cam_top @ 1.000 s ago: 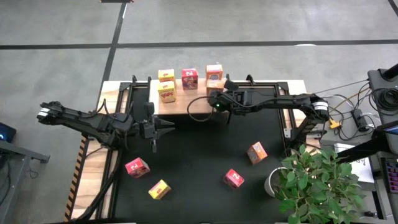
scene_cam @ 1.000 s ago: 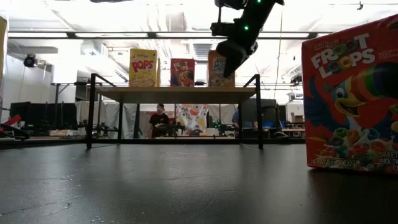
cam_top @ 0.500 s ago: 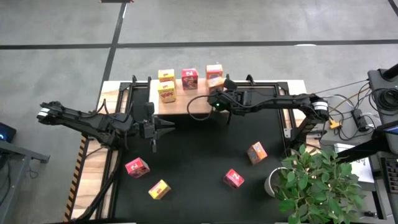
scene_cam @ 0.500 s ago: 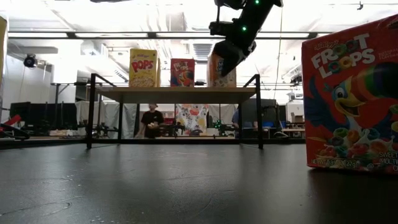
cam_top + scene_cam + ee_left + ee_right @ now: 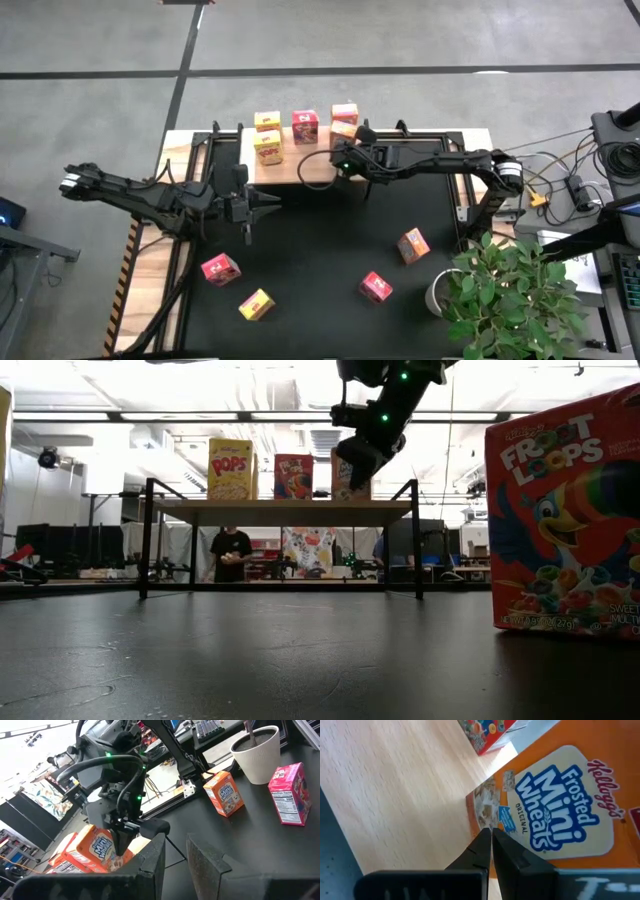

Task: Stack cereal on shelf
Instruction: Put the left orange cereal box aligned with the other orange cereal box on the shelf

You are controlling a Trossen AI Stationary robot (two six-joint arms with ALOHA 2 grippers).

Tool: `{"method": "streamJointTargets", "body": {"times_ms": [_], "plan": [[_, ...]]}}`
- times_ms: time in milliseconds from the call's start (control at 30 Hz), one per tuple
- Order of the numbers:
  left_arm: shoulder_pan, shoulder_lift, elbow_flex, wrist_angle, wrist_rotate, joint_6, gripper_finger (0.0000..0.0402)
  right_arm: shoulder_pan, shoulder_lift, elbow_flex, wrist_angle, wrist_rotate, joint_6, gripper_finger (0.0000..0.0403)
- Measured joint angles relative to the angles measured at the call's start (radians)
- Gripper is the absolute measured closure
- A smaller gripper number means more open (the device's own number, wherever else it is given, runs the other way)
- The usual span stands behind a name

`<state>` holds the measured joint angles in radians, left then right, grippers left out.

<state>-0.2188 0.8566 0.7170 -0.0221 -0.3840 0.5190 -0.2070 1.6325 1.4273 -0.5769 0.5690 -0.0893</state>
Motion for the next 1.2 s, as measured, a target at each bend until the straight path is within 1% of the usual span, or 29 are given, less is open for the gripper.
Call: {"method": "streamJointTargets", "body": {"times_ms": [233, 400, 567, 700, 833, 1033, 1200], "plan": [[0.000, 0.000, 0.000, -0.001, 0.000, 0.000, 0.0338, 0.003, -0.007, 0.000, -0.033, 0.012, 0.001, 0.0394], [0.000, 0.000, 0.000, -0.001, 0.000, 0.000, 0.0338, -0.010, -0.008, 0.000, -0.048, 0.064, -0.019, 0.0394], [0.000, 0.000, 0.000, -0.001, 0.000, 0.000, 0.0338, -0.014, -0.008, 0.000, -0.048, 0.062, -0.021, 0.0394], [0.000, 0.000, 0.000, -0.001, 0.000, 0.000, 0.0338, -0.009, -0.008, 0.000, -0.045, 0.037, -0.006, 0.0394], [0.000, 0.000, 0.000, -0.001, 0.000, 0.000, 0.0338, -0.009, -0.008, 0.000, 0.007, -0.028, -0.005, 0.0394], [0.000, 0.000, 0.000, -0.001, 0.000, 0.000, 0.0338, -0.016, -0.005, 0.000, 0.082, -0.027, -0.040, 0.0394], [0.000, 0.001, 0.000, -0.001, 0.000, 0.004, 0.0338, -0.022, -0.005, 0.000, 0.089, -0.026, -0.042, 0.0394]]}}
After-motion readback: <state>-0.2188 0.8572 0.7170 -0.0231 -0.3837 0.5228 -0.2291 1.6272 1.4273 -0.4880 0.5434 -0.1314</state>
